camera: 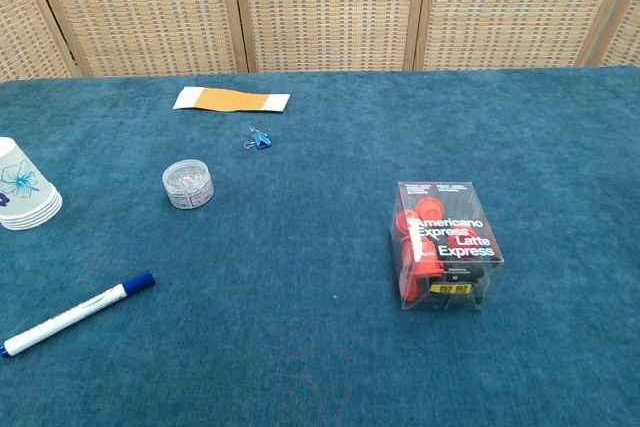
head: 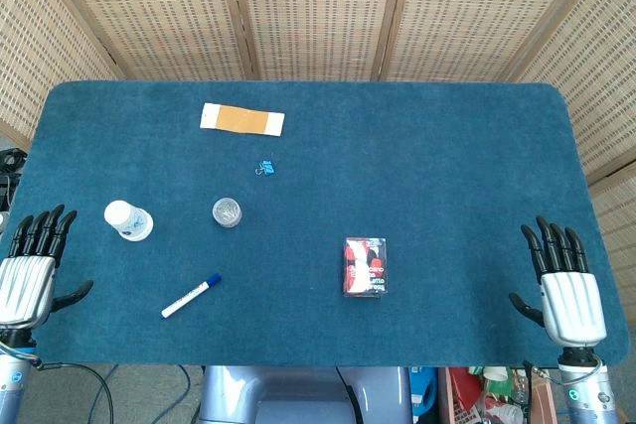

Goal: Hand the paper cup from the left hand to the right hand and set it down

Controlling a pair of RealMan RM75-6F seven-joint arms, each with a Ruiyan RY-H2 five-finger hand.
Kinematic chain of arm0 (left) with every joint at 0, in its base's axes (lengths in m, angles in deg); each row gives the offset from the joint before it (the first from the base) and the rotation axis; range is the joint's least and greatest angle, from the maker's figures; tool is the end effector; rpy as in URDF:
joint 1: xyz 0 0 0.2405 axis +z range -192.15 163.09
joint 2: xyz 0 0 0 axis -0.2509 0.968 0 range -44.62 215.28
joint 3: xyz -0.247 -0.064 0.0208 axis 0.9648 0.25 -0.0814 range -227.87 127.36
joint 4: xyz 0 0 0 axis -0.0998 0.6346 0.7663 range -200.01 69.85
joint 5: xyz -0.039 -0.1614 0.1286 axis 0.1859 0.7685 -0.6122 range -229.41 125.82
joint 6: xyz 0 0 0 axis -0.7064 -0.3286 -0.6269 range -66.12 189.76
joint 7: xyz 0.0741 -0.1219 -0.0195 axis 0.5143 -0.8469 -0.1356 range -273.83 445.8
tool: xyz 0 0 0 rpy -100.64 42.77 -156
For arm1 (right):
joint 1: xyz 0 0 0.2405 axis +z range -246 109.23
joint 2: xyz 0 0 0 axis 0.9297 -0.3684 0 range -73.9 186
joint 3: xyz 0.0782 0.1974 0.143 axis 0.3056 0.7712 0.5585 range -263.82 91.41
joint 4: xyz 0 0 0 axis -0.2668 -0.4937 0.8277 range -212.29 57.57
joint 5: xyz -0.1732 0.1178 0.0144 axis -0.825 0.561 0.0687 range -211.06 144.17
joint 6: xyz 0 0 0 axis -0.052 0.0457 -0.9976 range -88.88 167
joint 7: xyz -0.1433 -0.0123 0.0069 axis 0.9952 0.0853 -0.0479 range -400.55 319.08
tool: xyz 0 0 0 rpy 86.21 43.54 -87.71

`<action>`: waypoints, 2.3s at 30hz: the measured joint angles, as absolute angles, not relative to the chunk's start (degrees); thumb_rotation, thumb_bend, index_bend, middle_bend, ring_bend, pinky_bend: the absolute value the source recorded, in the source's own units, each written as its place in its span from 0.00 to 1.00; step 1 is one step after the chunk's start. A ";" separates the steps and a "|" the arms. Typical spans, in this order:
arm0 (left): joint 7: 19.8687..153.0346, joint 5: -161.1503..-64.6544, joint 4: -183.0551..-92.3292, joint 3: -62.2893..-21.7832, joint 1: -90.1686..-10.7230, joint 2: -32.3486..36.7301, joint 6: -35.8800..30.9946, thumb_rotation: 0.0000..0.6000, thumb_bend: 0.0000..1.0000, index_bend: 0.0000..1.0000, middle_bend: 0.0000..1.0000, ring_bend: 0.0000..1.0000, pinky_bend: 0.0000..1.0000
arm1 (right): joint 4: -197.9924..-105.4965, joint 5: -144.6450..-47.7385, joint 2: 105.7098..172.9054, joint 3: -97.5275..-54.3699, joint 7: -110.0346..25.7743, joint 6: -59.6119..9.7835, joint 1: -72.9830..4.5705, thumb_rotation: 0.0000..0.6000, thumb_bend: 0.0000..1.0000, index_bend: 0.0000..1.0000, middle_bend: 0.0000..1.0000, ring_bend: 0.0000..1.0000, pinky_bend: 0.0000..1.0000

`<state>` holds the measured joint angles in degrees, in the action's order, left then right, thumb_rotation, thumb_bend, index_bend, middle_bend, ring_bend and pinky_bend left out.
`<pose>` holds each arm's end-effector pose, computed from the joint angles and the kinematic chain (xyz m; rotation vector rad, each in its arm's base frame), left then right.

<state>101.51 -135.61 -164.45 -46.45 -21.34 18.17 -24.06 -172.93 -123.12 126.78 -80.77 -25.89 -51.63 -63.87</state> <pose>-0.2777 0.1914 0.1383 -1.4024 -0.8119 -0.8576 -0.2732 -0.1851 0.1366 1.3664 -0.7148 0.9502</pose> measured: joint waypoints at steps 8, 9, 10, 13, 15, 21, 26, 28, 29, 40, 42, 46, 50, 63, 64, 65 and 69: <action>101.14 -134.84 -163.81 -46.33 -21.70 18.08 -22.99 1.00 0.19 0.00 0.00 0.00 0.00 | -172.88 -123.08 126.89 -80.82 -25.75 -51.33 -63.78 1.00 0.00 0.00 0.00 0.00 0.00; 100.91 -134.74 -163.57 -46.28 -21.85 18.08 -22.68 1.00 0.19 0.00 0.00 0.00 0.00 | -172.90 -123.04 126.92 -80.81 -25.77 -51.23 -63.73 1.00 0.00 0.00 0.00 0.00 0.00; 100.64 -134.60 -163.28 -46.22 -22.05 18.09 -22.25 1.00 0.19 0.00 0.00 0.00 0.00 | -172.92 -122.97 126.94 -80.78 -25.78 -51.18 -63.70 1.00 0.00 0.00 0.00 0.00 0.00; 98.97 -133.82 -161.79 -45.78 -23.26 18.29 -19.70 1.00 0.20 0.00 0.00 0.00 0.00 | -172.95 -122.83 126.95 -80.72 -25.80 -51.04 -63.63 1.00 0.00 0.00 0.00 0.00 0.00; 97.51 -133.02 -159.65 -45.17 -24.56 18.38 -17.36 1.00 0.20 0.00 0.00 0.00 0.00 | -172.89 -122.64 126.98 -80.67 -25.78 -50.89 -63.58 1.00 0.00 0.00 0.00 0.00 0.00; 92.38 -132.36 -150.08 -43.86 -29.83 18.15 -9.15 1.00 0.20 0.00 0.00 0.00 0.10 | -172.61 -121.52 127.25 -80.21 -25.38 -50.24 -63.29 1.00 0.00 0.00 0.00 0.00 0.00; 88.82 -134.49 -141.09 -43.79 -34.86 16.28 -3.50 1.00 0.19 0.01 0.00 0.08 0.19 | -172.34 -120.64 127.60 -79.90 -24.63 -49.77 -63.08 1.00 0.00 0.00 0.00 0.00 0.00; 87.87 -135.59 -138.23 -43.96 -36.45 15.26 -2.06 1.00 0.19 0.05 0.02 0.13 0.22 | -172.24 -120.33 127.70 -79.79 -24.50 -49.63 -63.03 1.00 0.00 0.00 0.00 0.00 0.00; 87.33 -136.33 -136.51 -44.11 -37.36 14.51 -1.36 1.00 0.19 0.08 0.04 0.14 0.24 | -172.19 -120.16 127.72 -79.72 -24.48 -49.57 -63.01 1.00 0.00 0.00 0.00 0.00 0.00; 83.04 -140.81 -123.15 -45.95 -42.70 7.08 1.43 1.00 0.20 0.24 0.17 0.25 0.32 | -171.60 -118.81 127.93 -79.22 -24.56 -48.90 -62.69 1.00 0.00 0.00 0.00 0.00 0.00; 82.87 -141.18 -121.54 -46.40 -43.29 6.03 1.87 1.00 0.20 0.26 0.19 0.26 0.32 | -171.54 -118.58 127.95 -79.16 -24.55 -48.80 -62.64 1.00 0.00 0.00 0.00 0.00 0.00; 83.06 -141.24 -119.15 -46.82 -43.90 4.46 2.15 1.00 0.19 0.29 0.22 0.29 0.33 | -171.41 -118.34 127.98 -79.07 -24.65 -48.72 -62.59 1.00 0.00 0.00 0.00 0.00 0.00; 83.51 -140.81 -117.48 -47.11 -44.17 3.42 2.23 1.00 0.19 0.34 0.28 0.35 0.37 | -171.37 -118.24 127.98 -79.05 -24.68 -48.68 -62.54 1.00 0.00 0.00 0.00 0.00 0.00; 82.97 -139.01 -114.21 -47.14 -43.34 1.48 0.59 1.00 0.20 0.50 0.43 0.49 0.51 | -171.27 -117.80 128.00 -79.08 -24.91 -48.41 -62.43 1.00 0.00 0.00 0.00 0.00 0.00; 82.61 -138.89 -114.17 -47.04 -43.26 1.44 0.31 1.00 0.20 0.50 0.43 0.49 0.51 | -171.27 -117.75 128.01 -79.08 -24.92 -48.38 -62.42 1.00 0.00 0.00 0.00 0.00 0.00; 82.00 -138.75 -114.16 -46.88 -43.14 1.44 -0.18 1.00 0.20 0.50 0.43 0.49 0.51 | -171.26 -117.71 128.01 -79.09 -24.93 -48.36 -62.42 1.00 0.00 0.00 0.00 0.00 0.00; 79.06 -138.07 -114.89 -46.00 -42.63 1.85 -2.11 1.00 0.20 0.50 0.43 0.49 0.51 | -171.27 -117.79 128.04 -79.14 -24.93 -48.39 -62.40 1.00 0.00 0.00 0.00 0.00 0.00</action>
